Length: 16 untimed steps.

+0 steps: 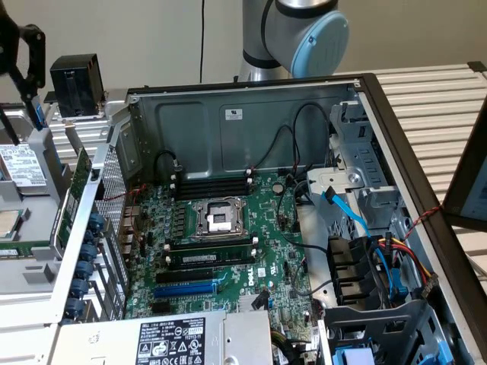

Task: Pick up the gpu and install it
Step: 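Pick up the gpu and move the gpu toward the slot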

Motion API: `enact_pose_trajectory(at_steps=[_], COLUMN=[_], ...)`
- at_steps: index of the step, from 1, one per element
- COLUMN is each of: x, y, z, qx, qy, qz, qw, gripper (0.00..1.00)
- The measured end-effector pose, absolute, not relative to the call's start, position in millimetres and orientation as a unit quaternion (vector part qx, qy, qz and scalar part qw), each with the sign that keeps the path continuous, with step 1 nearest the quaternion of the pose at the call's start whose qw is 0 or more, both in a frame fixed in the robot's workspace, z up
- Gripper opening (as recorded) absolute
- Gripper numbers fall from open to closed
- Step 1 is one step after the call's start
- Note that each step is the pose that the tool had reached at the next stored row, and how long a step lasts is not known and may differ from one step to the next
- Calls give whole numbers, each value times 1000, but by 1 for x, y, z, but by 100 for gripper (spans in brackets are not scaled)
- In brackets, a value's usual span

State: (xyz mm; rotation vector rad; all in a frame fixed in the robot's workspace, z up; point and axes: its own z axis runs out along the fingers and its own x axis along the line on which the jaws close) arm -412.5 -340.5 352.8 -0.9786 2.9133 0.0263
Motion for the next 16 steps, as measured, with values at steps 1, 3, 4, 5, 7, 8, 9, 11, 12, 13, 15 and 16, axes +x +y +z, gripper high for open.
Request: enact_pose_trajectory(at_steps=[1,3,4,5,7,8,9,11,12,13,15,16], x=[-413,-413,-413,-413,-412,-413,-413,-413,-413,-413,-413,-413], y=[-340,-341,-341,-341,-341,-340,-340,-341,-341,-341,-341,-341], z=[352,351,350,348,346,345,344,342,340,339,336,335], qx=[-310,-293,-284,-276,-263,-257,-249,-232,-224,-215,-199,-191], qy=[950,956,958,961,964,966,968,972,974,976,979,981], qz=[8,8,7,7,6,6,6,5,5,4,4,3], qw=[34,34,34,34,35,36,36,36,36,37,37,37], gripper=[42,42,42,42,42,42,42,42,42,42,42,42])
